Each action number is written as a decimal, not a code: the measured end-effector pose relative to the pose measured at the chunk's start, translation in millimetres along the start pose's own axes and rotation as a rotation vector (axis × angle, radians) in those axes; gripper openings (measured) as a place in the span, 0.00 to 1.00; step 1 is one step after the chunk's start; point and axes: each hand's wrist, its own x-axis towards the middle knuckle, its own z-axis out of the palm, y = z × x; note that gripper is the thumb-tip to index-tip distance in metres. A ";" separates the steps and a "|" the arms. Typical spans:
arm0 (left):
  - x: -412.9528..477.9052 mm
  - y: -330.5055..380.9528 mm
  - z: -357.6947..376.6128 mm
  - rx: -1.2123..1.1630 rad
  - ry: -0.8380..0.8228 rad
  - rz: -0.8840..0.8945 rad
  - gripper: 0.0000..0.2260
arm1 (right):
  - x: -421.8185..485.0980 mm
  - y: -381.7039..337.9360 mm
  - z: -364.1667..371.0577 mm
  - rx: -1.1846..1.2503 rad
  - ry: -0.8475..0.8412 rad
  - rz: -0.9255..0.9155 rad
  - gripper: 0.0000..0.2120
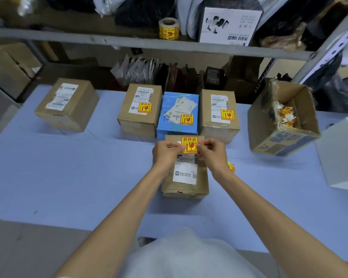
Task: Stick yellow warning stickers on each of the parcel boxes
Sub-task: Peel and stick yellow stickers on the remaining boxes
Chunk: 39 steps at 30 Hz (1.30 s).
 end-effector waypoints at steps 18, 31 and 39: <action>-25.0 -20.4 7.2 0.099 -0.029 0.006 0.16 | -18.3 14.0 -17.1 0.035 -0.036 0.112 0.07; -29.7 -33.6 5.1 0.040 -0.054 0.086 0.04 | -28.5 24.3 -31.8 0.110 -0.081 0.095 0.07; -32.4 -36.7 8.2 0.026 -0.084 0.076 0.05 | -31.7 28.3 -35.5 0.061 -0.096 0.096 0.01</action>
